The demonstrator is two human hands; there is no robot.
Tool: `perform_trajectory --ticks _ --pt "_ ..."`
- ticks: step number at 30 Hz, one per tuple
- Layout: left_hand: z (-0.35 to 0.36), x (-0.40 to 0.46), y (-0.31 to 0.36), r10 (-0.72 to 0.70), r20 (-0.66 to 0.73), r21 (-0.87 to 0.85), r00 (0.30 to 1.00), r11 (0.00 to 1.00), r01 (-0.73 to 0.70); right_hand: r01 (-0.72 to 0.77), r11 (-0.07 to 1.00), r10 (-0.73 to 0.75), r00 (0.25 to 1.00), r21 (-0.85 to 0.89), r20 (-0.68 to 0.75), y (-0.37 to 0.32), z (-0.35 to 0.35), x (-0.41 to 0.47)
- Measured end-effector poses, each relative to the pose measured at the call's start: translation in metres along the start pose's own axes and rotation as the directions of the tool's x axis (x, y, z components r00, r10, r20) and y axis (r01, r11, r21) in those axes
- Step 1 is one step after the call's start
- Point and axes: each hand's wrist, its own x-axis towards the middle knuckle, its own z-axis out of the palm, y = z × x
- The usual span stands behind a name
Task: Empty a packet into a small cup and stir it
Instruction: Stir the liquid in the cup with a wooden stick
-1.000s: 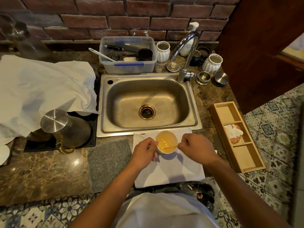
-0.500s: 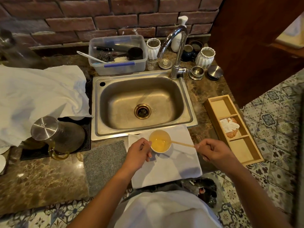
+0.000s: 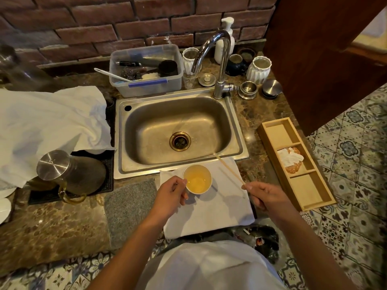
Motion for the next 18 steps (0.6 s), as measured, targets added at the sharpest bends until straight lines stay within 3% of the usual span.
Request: perform_trajectory --ticks 6,18 --pt "0.002 -0.001 0.003 -0.003 -0.027 -0.008 1.0 1.0 0.003 -0.108 0.977 0.123 0.99 0.186 -0.073 0.042 0.007 0.02" --pt "0.002 -0.003 0.005 -0.009 -0.053 0.019 0.999 1.0 0.01 -0.298 0.94 0.308 0.951 0.164 -0.037 0.075 0.024 0.046"
